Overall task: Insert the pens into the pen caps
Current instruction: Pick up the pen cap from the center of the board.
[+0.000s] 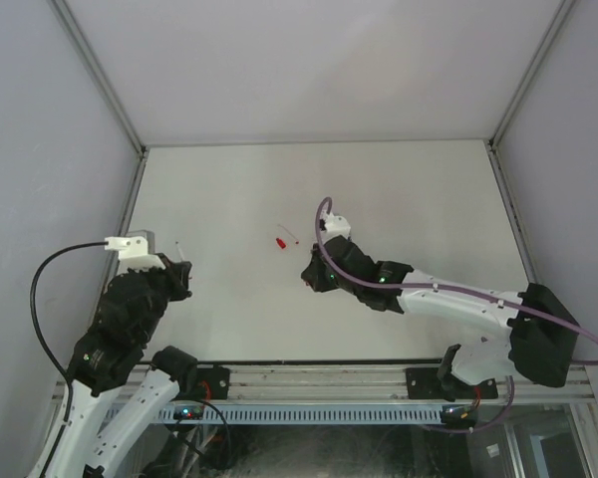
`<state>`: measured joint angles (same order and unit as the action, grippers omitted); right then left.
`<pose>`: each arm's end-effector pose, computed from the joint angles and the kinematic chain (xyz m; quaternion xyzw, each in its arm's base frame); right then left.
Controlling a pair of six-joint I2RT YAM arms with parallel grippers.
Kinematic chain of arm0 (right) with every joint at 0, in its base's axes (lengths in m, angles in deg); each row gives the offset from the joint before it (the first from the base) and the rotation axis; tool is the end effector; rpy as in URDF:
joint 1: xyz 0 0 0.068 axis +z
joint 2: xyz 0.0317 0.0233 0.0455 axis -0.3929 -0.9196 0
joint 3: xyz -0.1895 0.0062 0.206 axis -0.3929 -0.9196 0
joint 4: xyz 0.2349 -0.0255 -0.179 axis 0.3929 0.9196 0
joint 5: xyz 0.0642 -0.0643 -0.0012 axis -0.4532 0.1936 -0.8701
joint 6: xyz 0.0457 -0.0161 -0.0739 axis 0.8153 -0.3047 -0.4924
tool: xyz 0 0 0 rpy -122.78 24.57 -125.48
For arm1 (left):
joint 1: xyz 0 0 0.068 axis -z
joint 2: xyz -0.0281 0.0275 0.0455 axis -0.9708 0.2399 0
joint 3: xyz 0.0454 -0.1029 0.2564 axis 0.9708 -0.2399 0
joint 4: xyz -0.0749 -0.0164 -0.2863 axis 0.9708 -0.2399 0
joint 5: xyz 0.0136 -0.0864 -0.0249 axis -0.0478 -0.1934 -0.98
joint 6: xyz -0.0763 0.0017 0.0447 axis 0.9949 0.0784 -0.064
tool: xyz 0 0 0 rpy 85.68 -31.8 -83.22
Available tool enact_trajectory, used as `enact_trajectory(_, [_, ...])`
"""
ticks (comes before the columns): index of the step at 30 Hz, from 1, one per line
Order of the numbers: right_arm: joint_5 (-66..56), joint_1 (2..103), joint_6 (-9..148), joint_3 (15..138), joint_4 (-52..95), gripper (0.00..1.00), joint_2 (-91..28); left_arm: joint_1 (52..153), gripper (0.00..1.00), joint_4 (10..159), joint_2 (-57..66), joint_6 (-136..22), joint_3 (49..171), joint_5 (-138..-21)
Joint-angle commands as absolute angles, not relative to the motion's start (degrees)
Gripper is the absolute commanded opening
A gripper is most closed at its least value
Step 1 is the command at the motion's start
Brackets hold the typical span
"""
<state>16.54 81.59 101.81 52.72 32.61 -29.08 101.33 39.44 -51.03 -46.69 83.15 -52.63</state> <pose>0.2058 0.2984 0.2127 -0.0976 0.8900 0.2505 0.3682 0.1328 -0.0347 0.3352 -0.0753 0.7998 -0.1144 0.5844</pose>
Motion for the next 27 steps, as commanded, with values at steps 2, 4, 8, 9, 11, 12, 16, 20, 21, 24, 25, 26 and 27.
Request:
enact_trajectory(2, [9.11, 78.19, 99.86, 51.13, 24.56, 0.0, -23.33, 101.08, 0.0, 42.97, -48.6, -47.93, 83.88, -55.53])
enact_trajectory(4, [9.5, 77.77, 100.11, 51.12, 24.83, 0.0, -21.86, 101.08, 0.0, 43.37, -48.14, -47.52, 83.63, -56.14])
enact_trajectory(8, [13.32, 77.78, 99.16, 50.46, 24.93, 0.0, -18.45, 101.07, 0.0, 44.69, -47.75, -46.44, 82.74, -57.64])
enact_trajectory(9, [13.61, 77.66, 98.44, 50.07, 24.48, 0.0, -17.64, 101.12, 0.0, 45.05, -47.61, -45.93, 82.43, -58.15])
enact_trajectory(11, [13.17, 77.46, 95.74, 49.56, 23.67, 0.0, -16.04, 101.23, 0.0, 45.87, -47.23, -44.68, 81.63, -59.1])
enact_trajectory(12, [12.6, 76.96, 94.04, 49.54, 23.59, 0.0, -15.42, 101.58, 0.0, 46.3, -46.89, -44.21, 81.39, -59.59])
enact_trajectory(16, [5.24, 70.86, 92.89, 49.6, 25.62, 0.0, -11.45, 106.7, 0.0, 47.86, -45.48, -42.53, 80.64, -57.33])
enact_trajectory(20, [-3.88, 66.29, 90.53, 49.46, 26.36, 0.0, -8.89, 115.43, 0.0, 50.25, -42.43, -40.55, 80.53, -52.6])
enact_trajectory(21, [-3.78, 66.21, 89.75, 49.37, 26.54, 0.0, -8.1, 117.92, 0.0, 51.11, -41.5, -40.02, 80.38, -51.55])
enact_trajectory(24, [-1.65, 66.05, 88.8, 48.74, 27.18, 0.0, -5.73, 124.57, 0.0, 54.16, -38.61, -38.42, 79.81, -48.79])
enact_trajectory(25, [-0.81, 65.96, 88.83, 48.5, 27.12, 0.0, -4.99, 126.47, 0.0, 55.3, -37.85, -38.04, 79.71, -48.35])
enact_trajectory(26, [0.53, 65.79, 89.05, 48.0, 26.87, 0.0, -4.01, 128.71, 0.0, 56.58, -37.32, -37.74, 79.52, -47.9])
enact_trajectory(27, [1.36, 65.61, 89.33, 47.53, 26.47, 0.0, -3.34, 130.23, 0.0, 57.76, -36.92, -37.51, 79.35, -47.42])
